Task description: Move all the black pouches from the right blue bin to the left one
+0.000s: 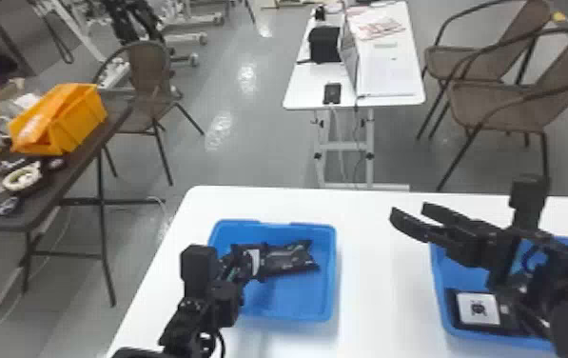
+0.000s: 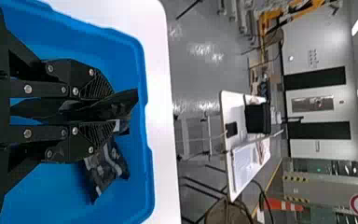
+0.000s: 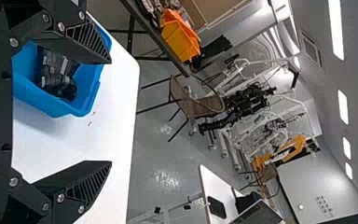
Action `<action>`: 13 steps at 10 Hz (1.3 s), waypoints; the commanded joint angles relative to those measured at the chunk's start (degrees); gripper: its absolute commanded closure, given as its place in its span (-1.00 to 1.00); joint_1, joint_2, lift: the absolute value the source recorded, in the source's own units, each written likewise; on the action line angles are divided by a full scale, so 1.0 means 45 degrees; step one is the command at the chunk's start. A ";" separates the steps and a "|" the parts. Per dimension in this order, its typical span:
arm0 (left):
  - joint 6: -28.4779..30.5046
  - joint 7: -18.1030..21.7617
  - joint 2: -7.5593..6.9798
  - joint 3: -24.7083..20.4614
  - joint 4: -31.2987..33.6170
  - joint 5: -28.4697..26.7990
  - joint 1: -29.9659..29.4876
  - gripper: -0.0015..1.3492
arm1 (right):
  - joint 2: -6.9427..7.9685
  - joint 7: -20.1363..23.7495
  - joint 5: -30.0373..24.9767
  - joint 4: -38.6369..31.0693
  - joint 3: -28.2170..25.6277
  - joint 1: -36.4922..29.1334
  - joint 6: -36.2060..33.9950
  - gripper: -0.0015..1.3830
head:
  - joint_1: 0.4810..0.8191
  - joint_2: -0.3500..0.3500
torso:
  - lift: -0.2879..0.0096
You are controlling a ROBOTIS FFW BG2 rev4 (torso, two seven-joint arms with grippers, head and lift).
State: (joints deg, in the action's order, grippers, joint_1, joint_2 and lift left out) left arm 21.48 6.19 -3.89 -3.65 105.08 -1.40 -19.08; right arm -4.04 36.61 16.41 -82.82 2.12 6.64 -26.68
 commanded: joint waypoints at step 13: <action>-0.4812 -0.0028 0.0897 -0.2041 0.0595 0.2517 -0.0487 -0.65 | -0.0391 -0.0538 -0.2787 -0.0091 -0.4065 -0.2453 -0.0496 -0.58 | 0.27 0.17 | 1.00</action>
State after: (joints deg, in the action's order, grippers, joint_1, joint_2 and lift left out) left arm -0.23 6.05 -0.09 -12.85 107.67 9.91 -21.15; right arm -5.73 34.21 4.74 -84.38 -16.06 -4.81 -29.30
